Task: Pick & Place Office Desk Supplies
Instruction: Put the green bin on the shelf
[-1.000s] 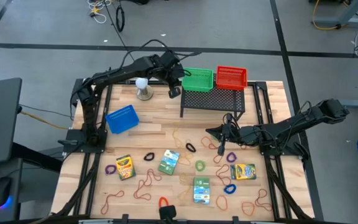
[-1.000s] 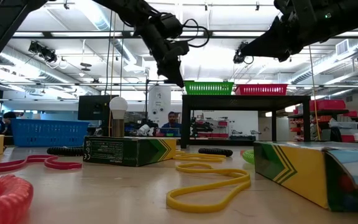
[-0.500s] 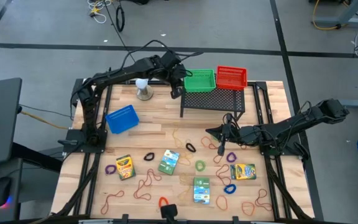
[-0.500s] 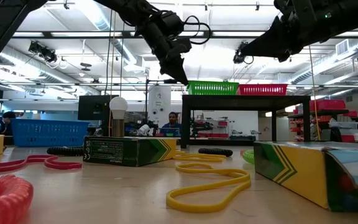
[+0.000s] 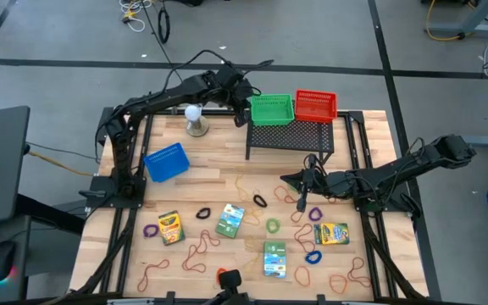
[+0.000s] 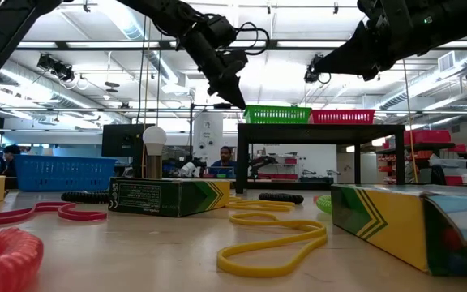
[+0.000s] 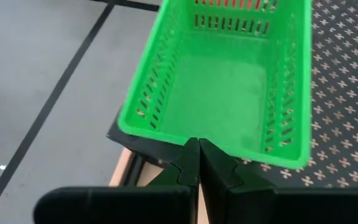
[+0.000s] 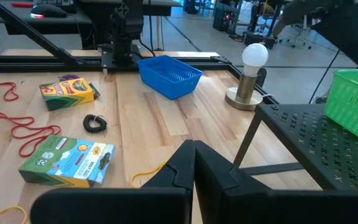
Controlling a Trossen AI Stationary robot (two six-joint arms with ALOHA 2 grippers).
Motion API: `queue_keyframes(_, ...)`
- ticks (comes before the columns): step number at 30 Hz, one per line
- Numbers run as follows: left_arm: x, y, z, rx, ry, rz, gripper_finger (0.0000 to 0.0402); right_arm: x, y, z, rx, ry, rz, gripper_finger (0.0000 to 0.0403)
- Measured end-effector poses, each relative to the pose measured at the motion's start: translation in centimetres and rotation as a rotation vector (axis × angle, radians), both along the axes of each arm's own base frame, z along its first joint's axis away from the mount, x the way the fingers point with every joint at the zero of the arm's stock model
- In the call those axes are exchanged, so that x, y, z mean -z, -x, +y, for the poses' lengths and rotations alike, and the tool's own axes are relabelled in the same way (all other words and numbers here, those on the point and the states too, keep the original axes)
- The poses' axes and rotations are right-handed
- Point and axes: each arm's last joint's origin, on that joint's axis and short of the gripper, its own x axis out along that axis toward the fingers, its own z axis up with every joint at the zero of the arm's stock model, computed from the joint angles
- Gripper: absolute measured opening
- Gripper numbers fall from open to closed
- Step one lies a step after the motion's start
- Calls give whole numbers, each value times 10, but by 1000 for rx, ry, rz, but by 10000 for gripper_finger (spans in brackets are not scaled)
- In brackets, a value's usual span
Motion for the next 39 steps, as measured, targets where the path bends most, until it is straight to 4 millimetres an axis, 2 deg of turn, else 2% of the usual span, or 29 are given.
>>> queue_keyframes(6, -1, 2, 5, -10, -10, -11, 7, 0, 0, 0, 0, 0, 0, 11)
queue_keyframes(12, 2, 11, 9, -22, -19, 72, 7, 0, 0, 0, 0, 0, 0, 11)
queue_keyframes(17, 15, 9, 13, -2, 26, 104, 7, 0, 0, 0, 0, 2, 1, 11)
queue_keyframes(22, 18, 1, 19, -3, -5, 47, 7, 0, 0, 0, 0, 3, 1, 11)
queue_keyframes(39, 10, 1, 35, -50, -60, -65, 7, 0, 0, 0, 1, 0, 1, 11)
